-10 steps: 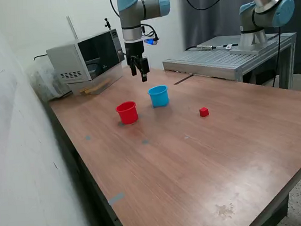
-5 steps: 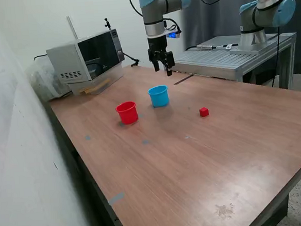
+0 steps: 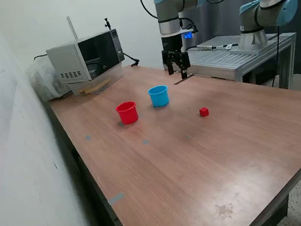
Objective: Place red objects in the red bin, and blue objects in the blue bin.
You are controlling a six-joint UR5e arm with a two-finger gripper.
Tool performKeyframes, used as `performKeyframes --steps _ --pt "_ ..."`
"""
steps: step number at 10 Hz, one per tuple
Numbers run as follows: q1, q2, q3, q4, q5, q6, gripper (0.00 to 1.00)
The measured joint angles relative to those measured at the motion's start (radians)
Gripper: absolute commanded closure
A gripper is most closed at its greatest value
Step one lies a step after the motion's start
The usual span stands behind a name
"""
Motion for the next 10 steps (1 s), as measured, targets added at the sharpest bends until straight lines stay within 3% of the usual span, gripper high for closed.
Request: performKeyframes --steps 4,10 --pt "0.030 0.019 0.068 -0.045 0.025 0.038 0.00" --pt "0.089 0.048 0.083 -0.074 0.065 0.084 0.00"
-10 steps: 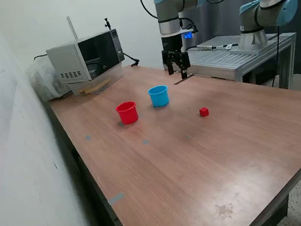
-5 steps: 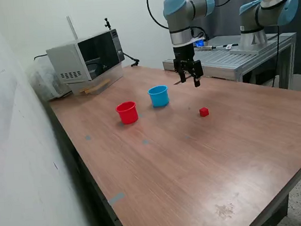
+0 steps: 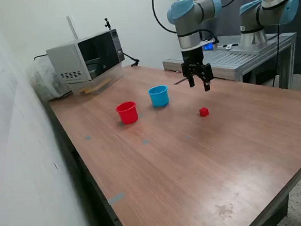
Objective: Place red objects in the red bin, and blue objects in the blue bin.
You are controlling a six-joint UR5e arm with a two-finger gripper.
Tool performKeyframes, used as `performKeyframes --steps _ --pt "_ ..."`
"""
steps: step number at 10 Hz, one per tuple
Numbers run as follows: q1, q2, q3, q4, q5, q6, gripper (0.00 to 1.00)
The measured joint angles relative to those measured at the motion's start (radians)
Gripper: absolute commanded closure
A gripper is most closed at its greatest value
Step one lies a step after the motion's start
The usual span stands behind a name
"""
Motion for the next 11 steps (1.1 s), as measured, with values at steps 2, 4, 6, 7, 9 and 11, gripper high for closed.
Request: performKeyframes --steps 2,4,6,7,9,11 --pt "0.036 0.000 0.007 0.000 0.001 0.010 0.00" --pt "0.085 -0.001 0.007 -0.002 0.001 0.014 0.00" --pt "0.124 0.000 0.002 -0.006 0.001 0.024 0.00" --pt "0.134 0.004 -0.005 -0.011 0.001 0.037 0.00" --pt "0.136 0.035 -0.039 -0.019 -0.004 0.090 0.00" --pt "0.130 0.066 -0.067 -0.027 -0.012 0.150 0.00"
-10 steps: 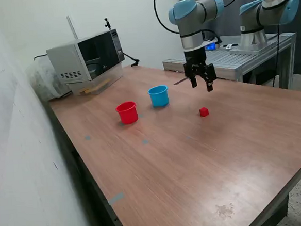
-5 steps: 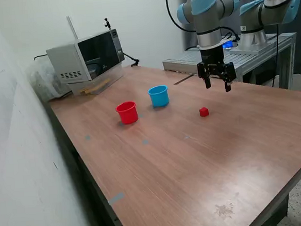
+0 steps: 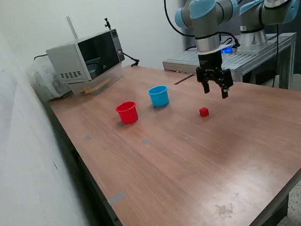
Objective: Place red objects in the red bin, and blue objects in the blue bin.
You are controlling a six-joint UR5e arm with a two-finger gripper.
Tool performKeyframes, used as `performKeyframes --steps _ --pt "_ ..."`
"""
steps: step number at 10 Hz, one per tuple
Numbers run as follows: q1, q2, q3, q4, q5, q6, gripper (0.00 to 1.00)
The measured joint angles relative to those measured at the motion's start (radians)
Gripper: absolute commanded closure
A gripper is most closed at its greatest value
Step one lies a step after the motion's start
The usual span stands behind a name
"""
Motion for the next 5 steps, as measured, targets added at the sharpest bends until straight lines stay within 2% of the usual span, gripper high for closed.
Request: performKeyframes --steps 3,5 --pt "-0.028 0.025 -0.020 -0.023 -0.037 0.050 0.00" --pt "-0.042 0.042 -0.022 -0.035 -0.045 0.056 0.00"
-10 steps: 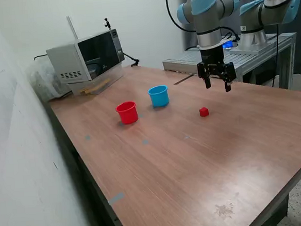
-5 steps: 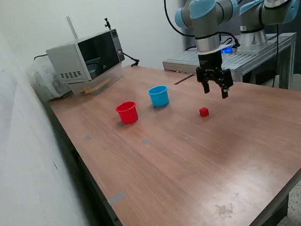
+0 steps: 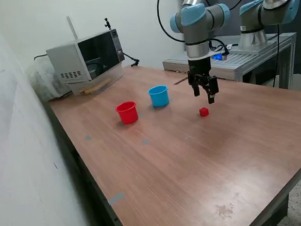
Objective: Place red objects in the red bin, and blue objects in the blue bin.
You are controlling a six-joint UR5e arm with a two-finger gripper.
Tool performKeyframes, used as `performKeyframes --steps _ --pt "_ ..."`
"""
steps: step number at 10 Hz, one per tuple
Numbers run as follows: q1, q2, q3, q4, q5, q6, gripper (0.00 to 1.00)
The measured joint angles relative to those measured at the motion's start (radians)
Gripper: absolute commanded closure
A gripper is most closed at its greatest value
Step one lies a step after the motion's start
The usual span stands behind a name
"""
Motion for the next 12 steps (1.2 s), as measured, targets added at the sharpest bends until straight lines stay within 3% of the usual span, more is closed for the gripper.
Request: performKeyframes --steps 12 --pt "-0.014 0.029 0.049 -0.062 0.001 0.000 0.00"
